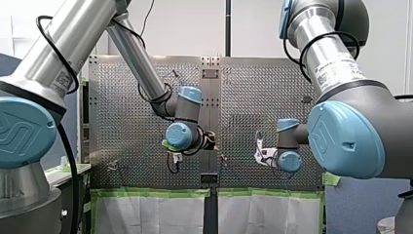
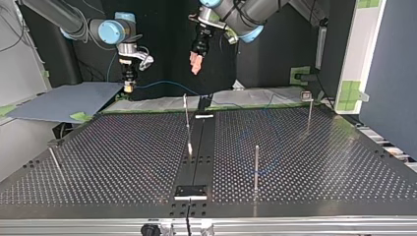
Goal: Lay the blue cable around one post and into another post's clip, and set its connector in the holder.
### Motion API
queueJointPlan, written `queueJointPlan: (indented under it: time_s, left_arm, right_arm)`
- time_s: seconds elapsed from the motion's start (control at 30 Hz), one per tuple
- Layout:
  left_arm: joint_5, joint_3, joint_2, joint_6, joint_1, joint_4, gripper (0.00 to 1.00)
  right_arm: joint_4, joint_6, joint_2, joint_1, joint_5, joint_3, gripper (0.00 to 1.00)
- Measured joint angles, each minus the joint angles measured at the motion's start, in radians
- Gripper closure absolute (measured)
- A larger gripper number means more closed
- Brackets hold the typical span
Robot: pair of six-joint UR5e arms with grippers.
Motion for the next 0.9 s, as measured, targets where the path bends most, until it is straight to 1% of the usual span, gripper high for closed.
queueJointPlan:
  time_s: [0.1, 0.23, 0.33, 0.47, 0.53, 0.67, 0.7, 0.77, 0.9]
  left_arm:
    - [-0.002, 0.0, -0.025, 0.025, 0.025, 0.025, 0.0]
    - [0.002, 0.0, -0.061, 0.061, 0.051, 0.06, 0.0]
    - [0.018, 0.0, -0.086, 0.086, 0.057, 0.086, 0.0]
    - [0.03, 0.0, -0.125, 0.124, 0.058, 0.124, 0.0]
    - [0.03, 0.0, -0.146, 0.134, 0.058, 0.145, 0.0]
    - [0.02, 0.0, -0.182, 0.123, 0.061, 0.181, 0.0]
    - [0.016, 0.0, -0.191, 0.117, 0.062, 0.188, 0.0]
    - [0.009, 0.0, -0.208, 0.103, 0.067, 0.199, 0.0]
    - [0.005, 0.0, -0.238, 0.074, 0.078, 0.22, 0.0]
  right_arm:
    - [0.0, 0.005, -0.011, -0.005, 0.0, 0.0, 1.0]
    - [-0.001, 0.002, -0.015, -0.007, -0.01, 0.0, 1.0]
    - [0.001, -0.005, -0.015, -0.003, -0.023, 0.0, 1.0]
    - [0.009, -0.022, -0.016, 0.006, -0.035, 0.0, 1.0]
    - [0.015, -0.031, -0.017, 0.012, -0.036, 0.0, 1.0]
    - [0.028, -0.059, -0.027, 0.025, -0.038, 0.0, 1.0]
    - [0.032, -0.062, -0.032, 0.027, -0.039, 0.0, 1.0]
    - [0.043, -0.065, -0.047, 0.034, -0.039, 0.001, 1.0]
    - [0.069, -0.063, -0.08, 0.046, -0.04, 0.001, 1.0]
